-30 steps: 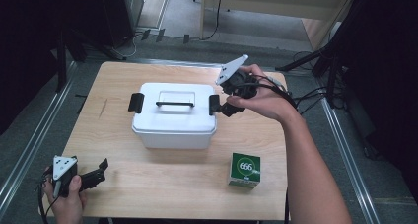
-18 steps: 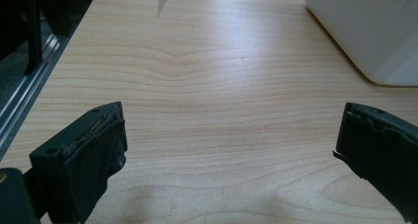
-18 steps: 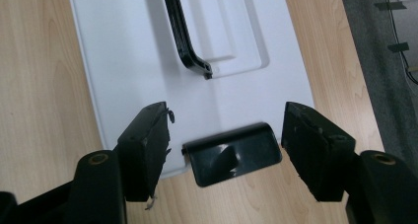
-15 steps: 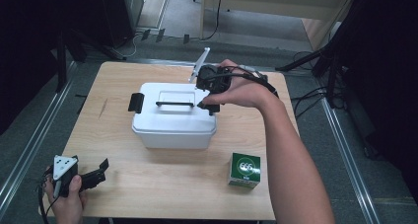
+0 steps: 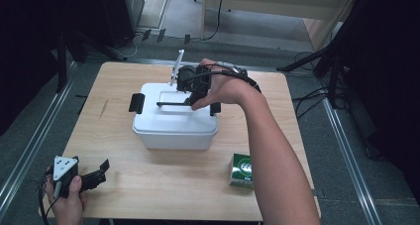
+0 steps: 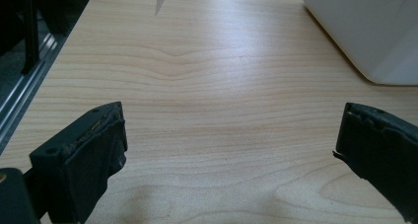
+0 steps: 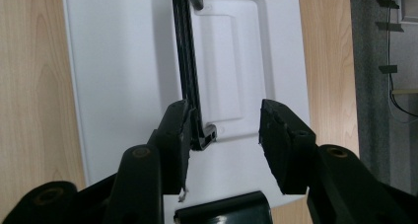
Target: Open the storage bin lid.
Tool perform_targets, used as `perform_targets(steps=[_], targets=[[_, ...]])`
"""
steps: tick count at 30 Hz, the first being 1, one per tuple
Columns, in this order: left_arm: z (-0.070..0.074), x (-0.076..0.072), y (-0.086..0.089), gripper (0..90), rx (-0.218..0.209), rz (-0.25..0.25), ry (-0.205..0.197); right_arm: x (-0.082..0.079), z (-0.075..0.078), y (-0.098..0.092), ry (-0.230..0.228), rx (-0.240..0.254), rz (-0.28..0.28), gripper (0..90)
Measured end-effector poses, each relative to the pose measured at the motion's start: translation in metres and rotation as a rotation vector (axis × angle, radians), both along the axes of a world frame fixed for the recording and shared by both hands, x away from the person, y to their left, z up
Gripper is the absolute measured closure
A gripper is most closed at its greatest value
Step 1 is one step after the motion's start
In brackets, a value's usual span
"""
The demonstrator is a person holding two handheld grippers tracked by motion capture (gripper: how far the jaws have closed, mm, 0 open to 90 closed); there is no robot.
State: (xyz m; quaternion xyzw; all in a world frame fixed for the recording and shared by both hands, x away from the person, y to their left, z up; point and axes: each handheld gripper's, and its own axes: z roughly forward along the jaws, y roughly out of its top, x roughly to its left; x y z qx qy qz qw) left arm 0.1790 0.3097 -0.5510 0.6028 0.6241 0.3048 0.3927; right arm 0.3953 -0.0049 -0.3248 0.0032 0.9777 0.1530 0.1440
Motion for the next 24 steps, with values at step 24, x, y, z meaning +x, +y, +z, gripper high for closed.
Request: perform_targets(steps=[24], targets=[[0.0,0.0,0.001,0.0,-0.015,-0.002,0.0,-0.005,-0.012,0.037,-0.003,-0.079,0.077,77.3]])
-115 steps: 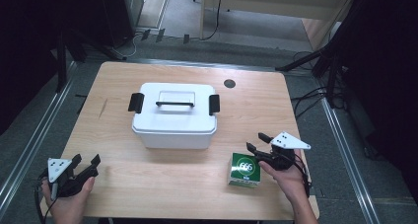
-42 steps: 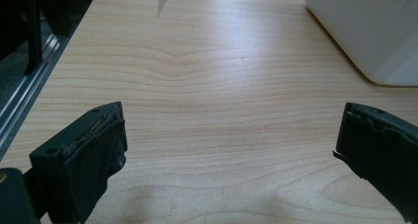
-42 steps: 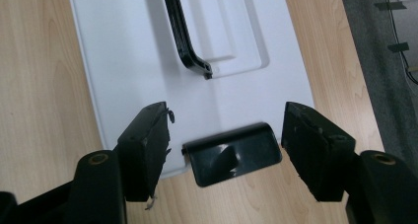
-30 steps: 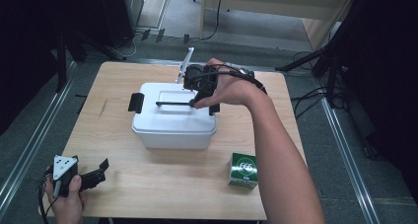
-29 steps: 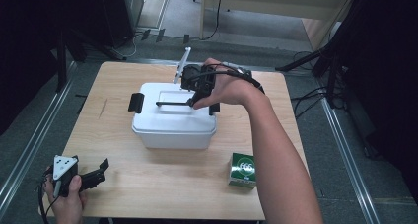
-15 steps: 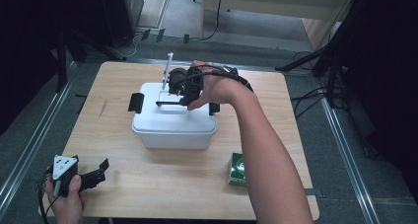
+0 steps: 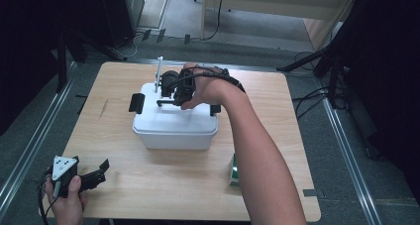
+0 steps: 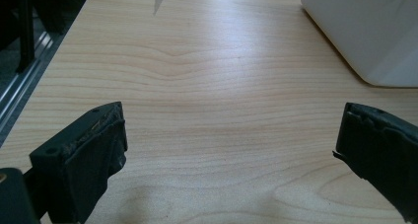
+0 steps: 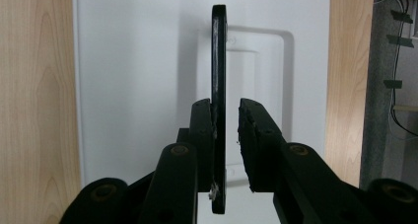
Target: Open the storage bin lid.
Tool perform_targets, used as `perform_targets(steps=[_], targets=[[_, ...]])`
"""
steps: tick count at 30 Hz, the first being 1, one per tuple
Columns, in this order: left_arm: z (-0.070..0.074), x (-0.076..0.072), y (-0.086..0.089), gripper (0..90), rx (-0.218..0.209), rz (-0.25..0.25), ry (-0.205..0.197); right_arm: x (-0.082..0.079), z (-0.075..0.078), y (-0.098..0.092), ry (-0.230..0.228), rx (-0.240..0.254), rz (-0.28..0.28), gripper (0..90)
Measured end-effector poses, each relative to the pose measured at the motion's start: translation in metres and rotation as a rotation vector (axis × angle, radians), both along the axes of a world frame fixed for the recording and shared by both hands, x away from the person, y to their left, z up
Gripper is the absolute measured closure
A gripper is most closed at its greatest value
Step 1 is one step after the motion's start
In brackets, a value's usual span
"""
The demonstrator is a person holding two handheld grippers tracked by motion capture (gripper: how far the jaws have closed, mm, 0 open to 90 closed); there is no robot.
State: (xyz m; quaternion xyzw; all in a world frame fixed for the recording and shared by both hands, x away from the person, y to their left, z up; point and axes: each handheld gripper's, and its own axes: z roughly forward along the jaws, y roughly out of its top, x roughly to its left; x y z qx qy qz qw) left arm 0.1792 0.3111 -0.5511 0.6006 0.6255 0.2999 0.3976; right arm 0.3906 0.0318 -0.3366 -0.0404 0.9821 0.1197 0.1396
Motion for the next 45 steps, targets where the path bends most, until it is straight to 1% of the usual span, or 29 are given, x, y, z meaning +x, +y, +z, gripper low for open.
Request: perform_targets(steps=[3,6,8,11,16,17,18,19,20,21,25,29,30,31,34,35,37,39,41,42,44,45], targets=[[0.0,0.0,0.0,0.0,-0.002,-0.001,0.0,0.0,-0.002,0.003,0.001,-0.009,-0.002,77.5],[0.0,0.0,0.0,0.0,-0.003,-0.003,0.0,0.0,-0.002,0.006,-0.008,-0.021,0.0,78.4],[0.0,0.0,0.001,0.0,0.0,-0.005,0.003,0.001,-0.002,0.008,-0.016,-0.03,0.01,78.9],[0.0,0.0,0.001,0.0,-0.003,-0.008,0.004,0.002,-0.003,0.01,-0.018,-0.056,0.011,79.9],[0.0,0.0,0.001,0.0,-0.007,-0.008,0.004,0.003,-0.005,0.012,-0.019,-0.078,0.007,81.4],[0.0,0.0,0.001,0.0,-0.006,-0.007,0.003,0.004,-0.006,0.013,-0.025,-0.093,0.01,82.0],[0.0,0.0,0.001,0.0,-0.006,-0.007,0.003,0.006,-0.007,0.014,-0.033,-0.094,0.034,82.1],[0.0,0.0,0.001,0.0,-0.007,-0.009,0.004,0.005,-0.008,0.014,-0.033,-0.098,0.02,82.5],[0.0,0.0,0.001,0.0,-0.007,-0.009,0.004,0.006,-0.007,0.014,-0.031,-0.103,0.029,82.9],[0.0,0.0,0.001,0.0,-0.007,-0.009,0.004,0.005,-0.007,0.015,-0.028,-0.104,0.022,83.4],[0.0,0.0,0.001,0.0,-0.009,-0.009,0.004,0.006,-0.006,0.014,-0.011,-0.095,0.026,84.8],[0.0,0.0,0.001,0.0,-0.007,-0.012,0.004,0.007,-0.005,0.011,0.001,-0.089,0.011,85.4],[0.0,0.0,0.001,0.0,-0.007,-0.012,0.004,0.007,-0.005,0.011,0.001,-0.089,0.011,85.4],[0.0,0.0,0.001,0.0,-0.008,-0.011,0.003,0.007,-0.003,0.011,-0.003,-0.087,0.024,85.4],[0.0,0.0,0.001,0.0,-0.007,-0.012,0.003,0.006,-0.001,0.009,-0.007,-0.079,0.022,85.5],[0.0,-0.001,0.001,0.0,-0.005,-0.012,0.004,0.006,0.003,0.008,-0.006,-0.069,0.02,85.5],[0.0,0.0,0.001,0.0,-0.006,-0.011,0.002,0.005,0.006,0.007,-0.009,-0.069,0.021,85.5],[0.0,-0.001,0.001,0.0,-0.004,-0.012,0.002,0.004,0.014,0.004,-0.03,-0.053,0.029,85.5],[0.0,-0.001,0.001,0.0,-0.004,-0.012,0.002,0.002,0.02,0.001,-0.037,-0.04,0.028,85.6],[0.0,-0.001,0.001,0.0,-0.004,-0.012,0.002,0.002,0.02,0.001,-0.037,-0.04,0.028,85.6],[0.0,-0.001,0.0,0.0,-0.003,-0.012,0.001,0.001,0.028,-0.004,-0.052,-0.038,0.034,85.6],[0.0,-0.001,0.0,0.0,-0.003,-0.013,0.001,0.0,0.03,-0.007,-0.053,-0.038,0.023,85.6]])
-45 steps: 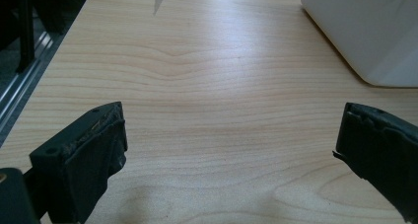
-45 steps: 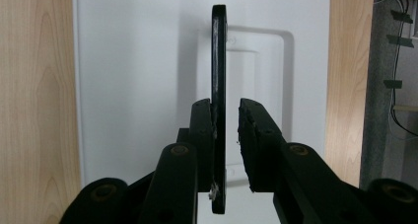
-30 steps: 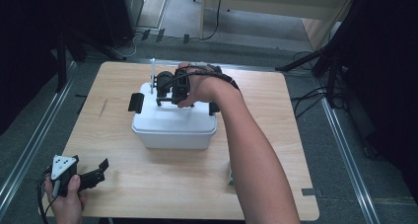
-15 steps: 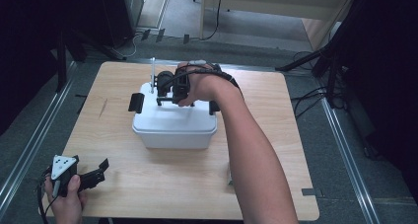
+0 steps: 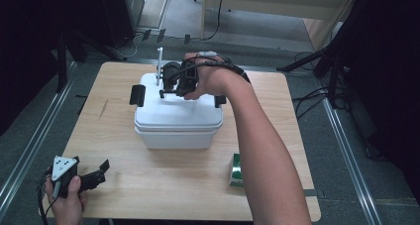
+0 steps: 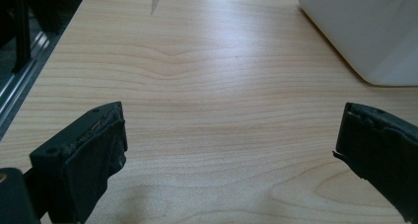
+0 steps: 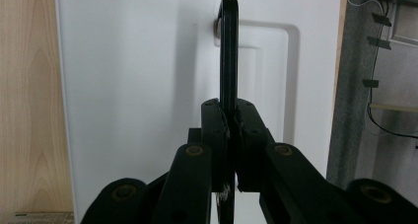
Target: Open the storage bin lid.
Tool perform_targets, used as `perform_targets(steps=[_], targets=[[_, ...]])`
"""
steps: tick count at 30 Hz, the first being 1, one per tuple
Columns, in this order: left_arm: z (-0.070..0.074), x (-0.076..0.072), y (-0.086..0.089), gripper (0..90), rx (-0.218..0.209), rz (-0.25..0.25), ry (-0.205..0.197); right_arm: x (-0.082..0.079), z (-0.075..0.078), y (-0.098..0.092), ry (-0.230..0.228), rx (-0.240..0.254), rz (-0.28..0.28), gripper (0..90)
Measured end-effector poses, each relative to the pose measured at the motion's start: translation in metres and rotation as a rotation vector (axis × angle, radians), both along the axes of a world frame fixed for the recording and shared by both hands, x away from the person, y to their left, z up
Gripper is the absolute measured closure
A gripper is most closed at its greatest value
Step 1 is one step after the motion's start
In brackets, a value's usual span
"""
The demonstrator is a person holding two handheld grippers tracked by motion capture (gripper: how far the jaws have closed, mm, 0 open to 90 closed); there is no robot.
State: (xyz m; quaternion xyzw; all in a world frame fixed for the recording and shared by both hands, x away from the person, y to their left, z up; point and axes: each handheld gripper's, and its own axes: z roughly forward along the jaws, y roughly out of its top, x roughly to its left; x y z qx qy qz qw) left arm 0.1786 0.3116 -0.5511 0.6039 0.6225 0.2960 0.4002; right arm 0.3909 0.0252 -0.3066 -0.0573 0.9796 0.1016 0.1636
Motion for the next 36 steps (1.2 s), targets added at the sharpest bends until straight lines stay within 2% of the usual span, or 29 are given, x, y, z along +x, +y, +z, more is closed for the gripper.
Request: perform_targets(steps=[7,16,36], targets=[[0.0,0.0,0.0,0.0,0.003,0.0,-0.002,-0.002,0.01,-0.015,-0.016,0.011,-0.012,85.6],[0.0,0.0,-0.001,0.0,0.011,-0.001,0.003,-0.005,0.02,-0.049,-0.039,0.003,-0.036,85.6],[0.0,0.0,-0.002,0.0,0.021,0.003,0.006,-0.007,0.028,-0.115,-0.075,0.006,-0.082,85.6]])
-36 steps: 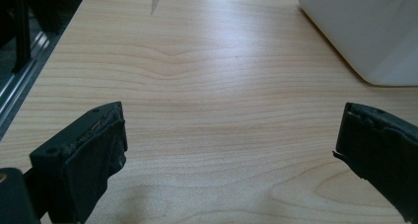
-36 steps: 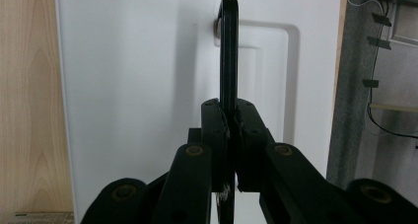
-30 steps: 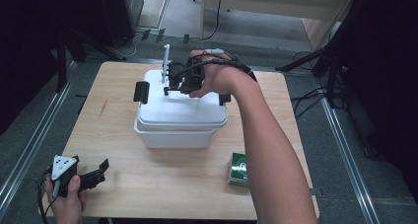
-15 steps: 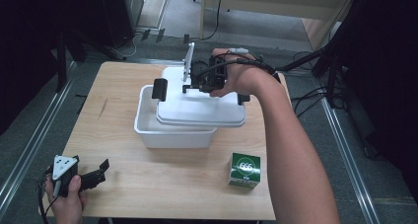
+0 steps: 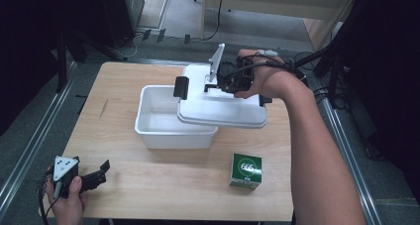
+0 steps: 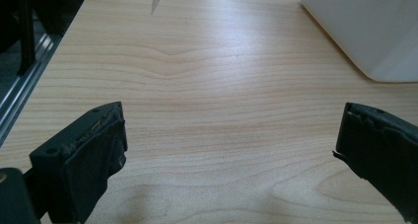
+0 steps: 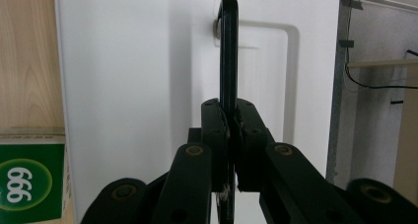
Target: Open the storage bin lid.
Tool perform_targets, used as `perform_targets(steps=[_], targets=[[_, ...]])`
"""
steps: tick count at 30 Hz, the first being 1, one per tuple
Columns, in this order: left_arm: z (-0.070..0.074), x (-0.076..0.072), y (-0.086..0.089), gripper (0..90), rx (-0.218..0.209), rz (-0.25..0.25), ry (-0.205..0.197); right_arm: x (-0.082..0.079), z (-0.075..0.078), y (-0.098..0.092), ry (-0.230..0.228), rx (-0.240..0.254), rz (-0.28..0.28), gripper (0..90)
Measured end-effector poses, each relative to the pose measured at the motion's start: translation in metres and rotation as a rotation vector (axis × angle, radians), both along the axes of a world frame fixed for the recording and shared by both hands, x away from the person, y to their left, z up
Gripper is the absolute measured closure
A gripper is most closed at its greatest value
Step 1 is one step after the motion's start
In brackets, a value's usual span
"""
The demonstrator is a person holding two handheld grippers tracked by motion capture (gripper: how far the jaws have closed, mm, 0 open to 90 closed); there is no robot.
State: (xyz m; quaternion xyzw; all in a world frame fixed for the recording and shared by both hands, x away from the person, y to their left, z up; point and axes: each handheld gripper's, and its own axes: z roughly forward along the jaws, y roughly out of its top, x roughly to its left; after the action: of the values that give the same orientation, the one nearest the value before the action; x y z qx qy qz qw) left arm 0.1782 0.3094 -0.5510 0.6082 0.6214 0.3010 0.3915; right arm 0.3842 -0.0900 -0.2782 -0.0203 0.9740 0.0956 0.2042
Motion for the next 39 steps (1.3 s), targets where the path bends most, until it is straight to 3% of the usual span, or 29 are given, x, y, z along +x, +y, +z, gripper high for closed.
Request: perform_targets(steps=[25,39], targets=[[0.0,-0.001,-0.001,0.0,0.007,0.005,-0.001,-0.006,-0.005,-0.079,-0.011,-0.005,-0.073,85.5],[-0.001,-0.001,-0.001,0.0,0.015,0.011,-0.004,-0.008,-0.02,-0.126,-0.01,-0.007,-0.123,85.5]])
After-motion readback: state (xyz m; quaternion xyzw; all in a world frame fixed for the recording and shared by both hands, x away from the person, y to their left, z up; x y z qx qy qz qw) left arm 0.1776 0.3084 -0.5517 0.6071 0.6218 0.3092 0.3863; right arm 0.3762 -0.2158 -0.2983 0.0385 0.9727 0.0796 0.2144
